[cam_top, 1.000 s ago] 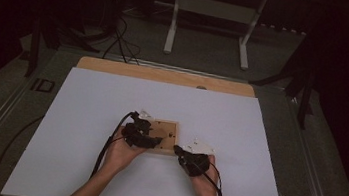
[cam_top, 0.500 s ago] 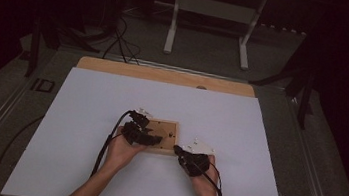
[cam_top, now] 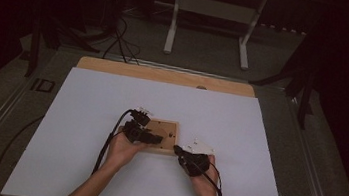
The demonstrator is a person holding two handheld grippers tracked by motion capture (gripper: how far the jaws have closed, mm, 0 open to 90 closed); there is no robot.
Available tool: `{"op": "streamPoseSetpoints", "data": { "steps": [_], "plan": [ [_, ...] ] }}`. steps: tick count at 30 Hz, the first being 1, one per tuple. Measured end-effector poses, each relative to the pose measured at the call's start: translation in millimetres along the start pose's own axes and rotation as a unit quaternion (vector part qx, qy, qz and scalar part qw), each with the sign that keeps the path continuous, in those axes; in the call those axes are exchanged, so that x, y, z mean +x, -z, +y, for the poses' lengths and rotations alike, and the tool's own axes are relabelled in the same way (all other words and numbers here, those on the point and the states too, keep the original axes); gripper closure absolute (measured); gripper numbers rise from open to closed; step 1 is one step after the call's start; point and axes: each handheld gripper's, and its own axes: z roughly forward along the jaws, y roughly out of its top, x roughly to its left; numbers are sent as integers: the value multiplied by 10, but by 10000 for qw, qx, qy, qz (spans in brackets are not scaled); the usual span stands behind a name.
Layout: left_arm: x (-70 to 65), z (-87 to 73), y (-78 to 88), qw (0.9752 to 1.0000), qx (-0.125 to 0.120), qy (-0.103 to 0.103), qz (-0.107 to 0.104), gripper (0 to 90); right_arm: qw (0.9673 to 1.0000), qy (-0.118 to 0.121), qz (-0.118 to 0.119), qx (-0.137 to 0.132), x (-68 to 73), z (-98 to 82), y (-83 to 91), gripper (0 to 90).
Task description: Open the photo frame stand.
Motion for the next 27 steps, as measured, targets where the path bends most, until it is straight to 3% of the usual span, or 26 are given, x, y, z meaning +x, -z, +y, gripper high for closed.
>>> {"op": "streamPoseSetpoints", "data": {
  "steps": [7,17,19,20,24,27],
  "plan": [
    [-19,-2,-8,9999,-2,-121,122,528,10000,-23,24,1,-4,3,-2,896],
    [-103,-23,9,9980,-80,-516,360,530,10000,-20,69,34,-4,10,1,861],
    [-103,-23,9,9980,-80,-516,360,529,10000,-11,71,35,-1,11,0,861],
    [-129,-31,20,9971,-129,-630,419,530,10000,7,69,52,7,17,0,843],
    [-164,-40,34,9959,-172,-737,485,530,10000,-17,47,30,-2,32,17,821],
    [-222,-56,56,9934,-219,-943,611,530,10000,-71,16,-45,-37,55,58,805]
  ]
}}
